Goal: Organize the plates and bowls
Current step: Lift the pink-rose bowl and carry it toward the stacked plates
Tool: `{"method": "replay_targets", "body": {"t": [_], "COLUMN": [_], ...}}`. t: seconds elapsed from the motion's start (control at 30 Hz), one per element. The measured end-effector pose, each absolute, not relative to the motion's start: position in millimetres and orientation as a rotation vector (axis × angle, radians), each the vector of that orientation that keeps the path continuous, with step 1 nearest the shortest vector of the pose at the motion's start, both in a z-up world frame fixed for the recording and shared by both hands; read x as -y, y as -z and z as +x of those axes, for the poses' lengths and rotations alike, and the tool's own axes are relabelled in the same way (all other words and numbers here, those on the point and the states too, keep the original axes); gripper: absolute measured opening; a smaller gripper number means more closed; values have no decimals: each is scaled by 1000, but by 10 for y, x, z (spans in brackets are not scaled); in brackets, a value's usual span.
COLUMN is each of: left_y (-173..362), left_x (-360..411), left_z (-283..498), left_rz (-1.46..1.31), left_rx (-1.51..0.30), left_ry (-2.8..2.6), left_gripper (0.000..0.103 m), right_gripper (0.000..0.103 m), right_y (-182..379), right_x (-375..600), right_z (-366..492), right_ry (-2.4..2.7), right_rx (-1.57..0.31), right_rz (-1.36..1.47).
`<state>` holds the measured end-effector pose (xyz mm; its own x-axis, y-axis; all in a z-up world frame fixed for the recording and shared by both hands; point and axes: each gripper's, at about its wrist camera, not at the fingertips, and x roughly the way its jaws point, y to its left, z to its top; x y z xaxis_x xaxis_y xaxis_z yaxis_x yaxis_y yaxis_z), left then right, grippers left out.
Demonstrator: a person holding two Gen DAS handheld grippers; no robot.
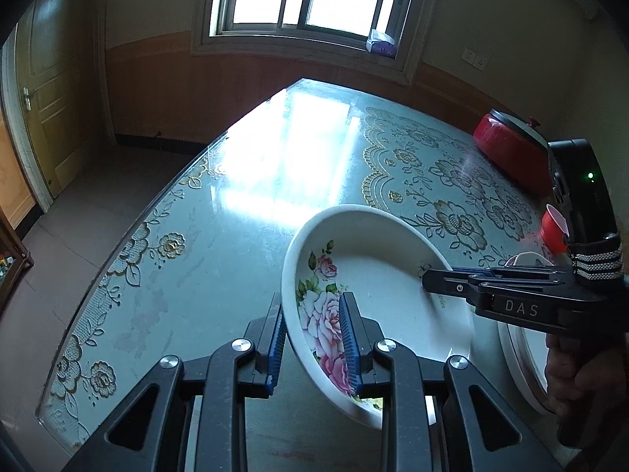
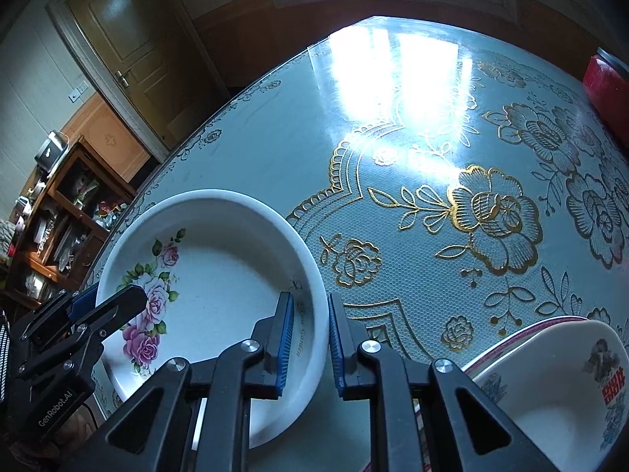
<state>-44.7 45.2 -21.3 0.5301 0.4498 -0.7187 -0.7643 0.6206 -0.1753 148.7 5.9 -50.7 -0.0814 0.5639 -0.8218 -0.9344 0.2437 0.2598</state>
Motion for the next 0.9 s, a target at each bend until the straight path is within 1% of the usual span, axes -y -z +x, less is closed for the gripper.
{"method": "replay_targets", "body": {"t": [0.43,0.9], "left_y": [48,-246], "left_x": [-415,-291], "left_z": [-418,-281], "left_rz": [-501,-447], "left_rx": [-646,-596], "left_ry": [-731,-634], "left_gripper": [26,26], "right_gripper": [14,12], "right_y": [343,-3], "right_x": [266,903], "right_z": [1686,1937], "right_ry": [-1320,-1274], "right_rx": [-1042,-988], "right_rz": [-366,-221]}}
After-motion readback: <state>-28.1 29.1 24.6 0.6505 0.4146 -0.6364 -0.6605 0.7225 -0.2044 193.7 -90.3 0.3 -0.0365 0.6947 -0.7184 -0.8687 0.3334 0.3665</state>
